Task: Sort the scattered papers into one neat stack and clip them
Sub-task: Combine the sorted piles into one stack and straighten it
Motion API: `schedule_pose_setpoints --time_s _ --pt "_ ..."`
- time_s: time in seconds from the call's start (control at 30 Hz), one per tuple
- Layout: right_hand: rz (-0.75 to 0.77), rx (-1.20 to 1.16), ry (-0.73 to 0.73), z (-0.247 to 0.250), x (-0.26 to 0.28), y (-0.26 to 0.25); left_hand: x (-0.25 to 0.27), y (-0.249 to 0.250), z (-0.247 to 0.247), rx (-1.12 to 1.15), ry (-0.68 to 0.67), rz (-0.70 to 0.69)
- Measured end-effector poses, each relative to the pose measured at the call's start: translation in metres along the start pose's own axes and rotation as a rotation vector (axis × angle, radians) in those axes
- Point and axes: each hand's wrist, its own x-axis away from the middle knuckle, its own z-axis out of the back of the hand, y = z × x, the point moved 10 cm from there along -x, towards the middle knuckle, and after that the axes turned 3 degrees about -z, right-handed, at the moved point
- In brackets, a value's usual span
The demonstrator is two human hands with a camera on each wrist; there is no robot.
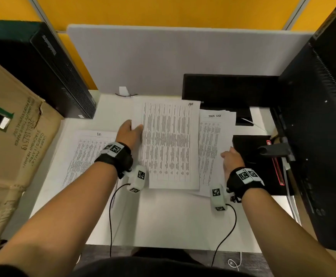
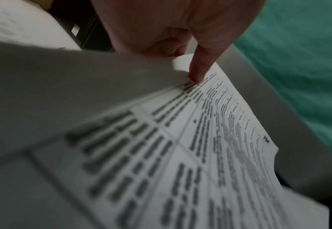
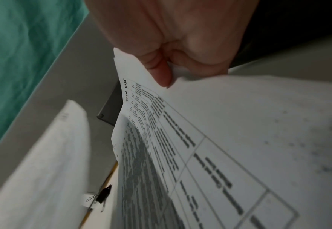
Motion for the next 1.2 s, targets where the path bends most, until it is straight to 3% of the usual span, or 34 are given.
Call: schedule_pose_setpoints --time_s 0.07,0.23,0.47,0.63,0.77,0.9,1.03,1.2 --pt "-0.022 -0.026 -0.028 -0.01 0.008 -0.001 0.001 -0.023 -0.016 -0.041 -0.06 0.068" --pt "-0.057 -0.023 -0.141 -0.039 0.025 -0.001 0.001 -0.046 -0.037 -0.068 -0.133 0.086" --pt "-0.088 -0.04 -0.254 -0.071 0.034 -0.002 0.007 -0.04 -0.042 0.156 -0.05 0.14" --pt "0.154 0.167 -0.232 -0.078 0.032 -0.026 0.003 -0.038 -0.047 0.357 -0.082 0.253" --pt "0.331 0.288 -0.129 -0.07 0.036 -0.054 0.005 -0.001 -0.05 0.342 -0.114 0.101" --pt "0.422 0.164 -0.04 -0.053 0.04 -0.085 0.008 0.042 -0.037 0.382 -0.063 -0.078" --pt "0.484 0.052 -0.054 -0.047 0.047 -0.105 0.015 0.067 -0.026 0.473 -0.033 -0.193" --pt "0.491 0.122 -0.1 -0.052 0.05 -0.104 0.021 0.059 -0.023 0.394 -0.009 -0.224"
